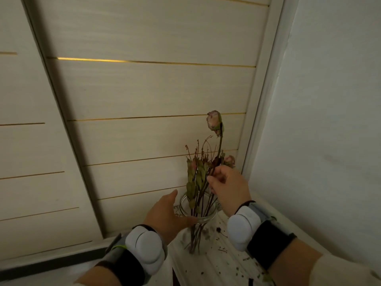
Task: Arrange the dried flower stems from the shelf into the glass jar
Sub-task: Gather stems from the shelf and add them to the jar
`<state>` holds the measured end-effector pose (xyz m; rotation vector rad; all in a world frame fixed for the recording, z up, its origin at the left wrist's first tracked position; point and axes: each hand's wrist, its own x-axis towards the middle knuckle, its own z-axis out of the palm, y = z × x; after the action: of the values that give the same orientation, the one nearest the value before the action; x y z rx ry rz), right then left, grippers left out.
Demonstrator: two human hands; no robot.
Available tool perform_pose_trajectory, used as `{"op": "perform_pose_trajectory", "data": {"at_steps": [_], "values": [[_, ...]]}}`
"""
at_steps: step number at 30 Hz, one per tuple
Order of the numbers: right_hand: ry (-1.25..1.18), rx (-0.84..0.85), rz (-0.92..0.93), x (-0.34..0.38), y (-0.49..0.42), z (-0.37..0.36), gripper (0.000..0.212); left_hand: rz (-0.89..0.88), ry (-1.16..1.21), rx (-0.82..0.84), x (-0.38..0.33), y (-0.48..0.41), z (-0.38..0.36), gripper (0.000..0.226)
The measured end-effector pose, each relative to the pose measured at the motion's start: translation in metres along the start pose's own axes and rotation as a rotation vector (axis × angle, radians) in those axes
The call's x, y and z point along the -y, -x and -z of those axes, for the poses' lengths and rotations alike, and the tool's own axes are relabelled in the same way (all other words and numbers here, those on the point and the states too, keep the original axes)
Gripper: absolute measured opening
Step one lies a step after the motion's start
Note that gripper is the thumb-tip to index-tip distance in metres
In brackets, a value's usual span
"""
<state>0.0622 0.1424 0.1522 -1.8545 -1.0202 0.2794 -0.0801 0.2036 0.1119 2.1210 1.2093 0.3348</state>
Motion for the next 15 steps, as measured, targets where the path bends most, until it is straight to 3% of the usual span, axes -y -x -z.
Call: {"op": "perform_pose_trajectory", "data": {"at_steps": [2,15], "values": [[0.075,0.018,0.03,-0.004,0.002,-0.005,0.002,-0.017,-0.034,0.033,0.002,-0.003,-0.006,0.102],[0.459,0.186,0.079,-0.017,0.0,-0.03,0.021,-0.051,-0.141,0.002,0.012,-0.015,-0.02,0.098]]}}
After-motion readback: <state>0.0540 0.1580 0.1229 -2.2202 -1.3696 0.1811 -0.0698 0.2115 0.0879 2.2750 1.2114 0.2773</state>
